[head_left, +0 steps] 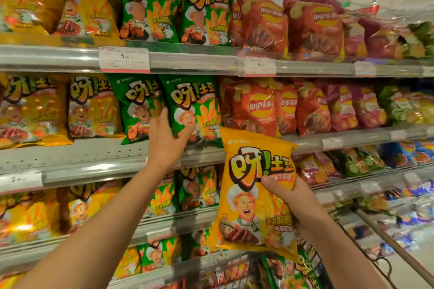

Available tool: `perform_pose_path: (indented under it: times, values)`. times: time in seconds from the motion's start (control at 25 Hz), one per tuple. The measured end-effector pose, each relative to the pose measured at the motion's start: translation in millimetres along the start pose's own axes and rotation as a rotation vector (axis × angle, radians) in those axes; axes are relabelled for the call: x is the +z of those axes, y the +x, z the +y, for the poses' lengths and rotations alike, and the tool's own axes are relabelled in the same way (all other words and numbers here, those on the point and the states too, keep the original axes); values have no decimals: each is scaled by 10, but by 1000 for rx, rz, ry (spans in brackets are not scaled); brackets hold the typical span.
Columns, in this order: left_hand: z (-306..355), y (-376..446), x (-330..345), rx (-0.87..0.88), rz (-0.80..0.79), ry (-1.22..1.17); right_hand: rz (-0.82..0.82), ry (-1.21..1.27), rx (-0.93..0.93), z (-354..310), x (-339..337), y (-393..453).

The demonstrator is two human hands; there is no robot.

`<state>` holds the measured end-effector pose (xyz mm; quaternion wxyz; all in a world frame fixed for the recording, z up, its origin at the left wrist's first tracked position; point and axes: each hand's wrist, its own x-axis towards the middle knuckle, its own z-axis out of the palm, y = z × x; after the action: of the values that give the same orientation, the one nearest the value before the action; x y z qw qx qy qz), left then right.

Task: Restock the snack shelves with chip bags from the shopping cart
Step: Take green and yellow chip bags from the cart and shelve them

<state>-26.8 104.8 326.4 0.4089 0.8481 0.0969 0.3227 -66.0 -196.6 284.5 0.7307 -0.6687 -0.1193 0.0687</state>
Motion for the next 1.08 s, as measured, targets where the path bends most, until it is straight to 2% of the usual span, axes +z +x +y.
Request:
perform_pose_path:
  times: [0.12, 0.28, 0.44, 0.64, 0.88, 0.96, 1.08]
  values:
    - [-173, -410, -220, 90, 8, 240, -56, -15, 14, 155, 100, -53]
    - [-515, -771, -737, 82, -39, 509, -135, 45, 18, 292, 554, -136]
    - [-852, -771, -1275, 24, -57, 616, -266, 88, -14, 160, 1158, -113]
    - [-1311, -553, -1856, 26, -72, 736, -331, 98, -29, -199, 2001, 328]
    - [-1858, -191, -2579, 108, -166, 792, -256, 153, -5, -645, 3194, 1230]
    - [-1993, -213, -2660, 157, -222, 800, -215, 130, 2, -698, 3496, 1497]
    - [-2109, -258, -2659, 217, -202, 770, -115, 115, -7, -677, 3864, 1786]
